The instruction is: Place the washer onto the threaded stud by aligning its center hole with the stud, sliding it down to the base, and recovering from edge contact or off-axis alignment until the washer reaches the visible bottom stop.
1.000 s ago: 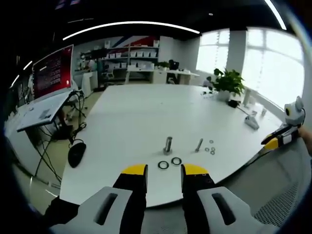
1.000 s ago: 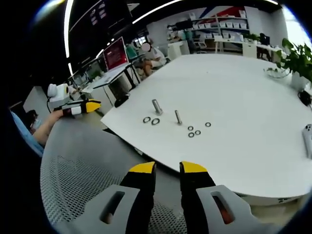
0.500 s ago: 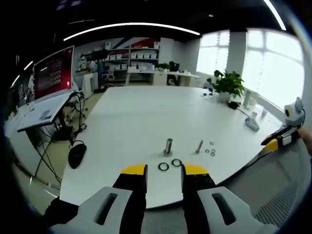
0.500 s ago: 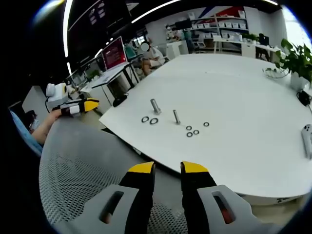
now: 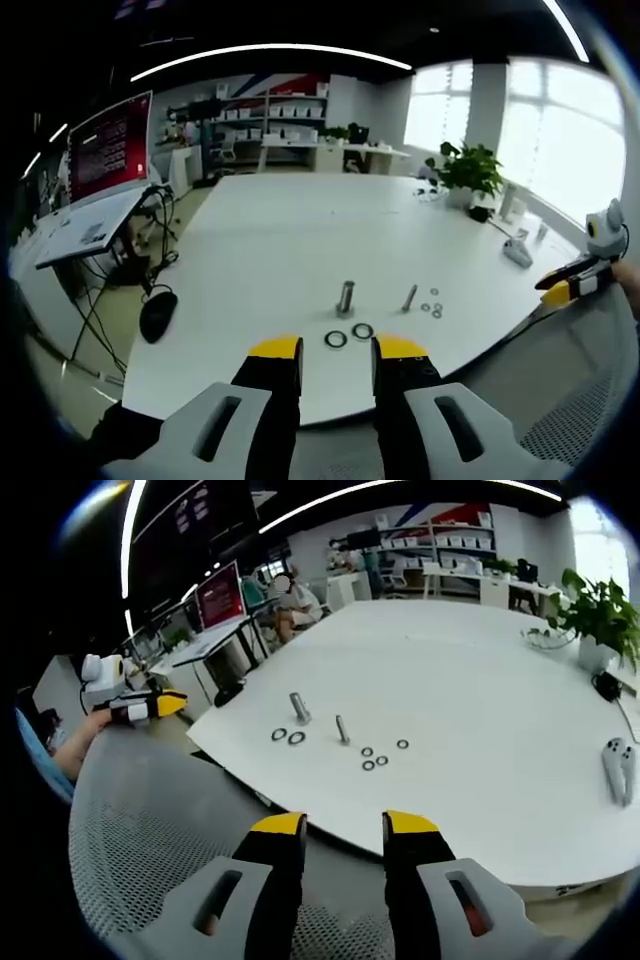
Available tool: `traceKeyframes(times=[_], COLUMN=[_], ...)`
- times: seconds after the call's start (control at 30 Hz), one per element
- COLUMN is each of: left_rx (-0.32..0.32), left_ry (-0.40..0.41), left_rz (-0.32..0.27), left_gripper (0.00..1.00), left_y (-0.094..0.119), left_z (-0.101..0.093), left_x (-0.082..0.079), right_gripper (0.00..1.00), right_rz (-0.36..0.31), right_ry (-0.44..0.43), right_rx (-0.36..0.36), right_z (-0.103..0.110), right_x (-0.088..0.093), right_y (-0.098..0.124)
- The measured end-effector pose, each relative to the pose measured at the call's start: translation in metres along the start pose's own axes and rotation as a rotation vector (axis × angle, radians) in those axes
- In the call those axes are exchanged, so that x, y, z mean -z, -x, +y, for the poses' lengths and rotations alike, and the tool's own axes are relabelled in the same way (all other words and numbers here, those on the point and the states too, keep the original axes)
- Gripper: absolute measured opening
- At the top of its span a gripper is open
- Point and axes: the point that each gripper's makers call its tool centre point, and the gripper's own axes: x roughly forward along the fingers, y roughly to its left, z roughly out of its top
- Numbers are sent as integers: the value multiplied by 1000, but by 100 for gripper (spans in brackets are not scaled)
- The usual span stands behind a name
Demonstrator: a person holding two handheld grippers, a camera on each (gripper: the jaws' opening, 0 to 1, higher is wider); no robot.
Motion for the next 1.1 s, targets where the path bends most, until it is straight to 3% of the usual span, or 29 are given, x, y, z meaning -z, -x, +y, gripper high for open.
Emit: traceKeyframes(times=[0.37,0.47,0.8,1.1], left_rx=[6,-1,4,0], left_ry=[-5,17,6,8], left_rz=[9,-13,13,-13], left_gripper=[25,27,26,25], left_y=[0,0,-2,0], left_z=[-2,0,2,1], left_x=[2,-2,2,-2], right_gripper=[32,31,29,29], right_rz=[30,9,21,45], right_ry=[-3,0,9,-4], right_rx=[-33,-17,-16,-40], right_z=[5,3,2,6], right_x=[5,1,2,6], right_y=[-2,-1,-2,-3])
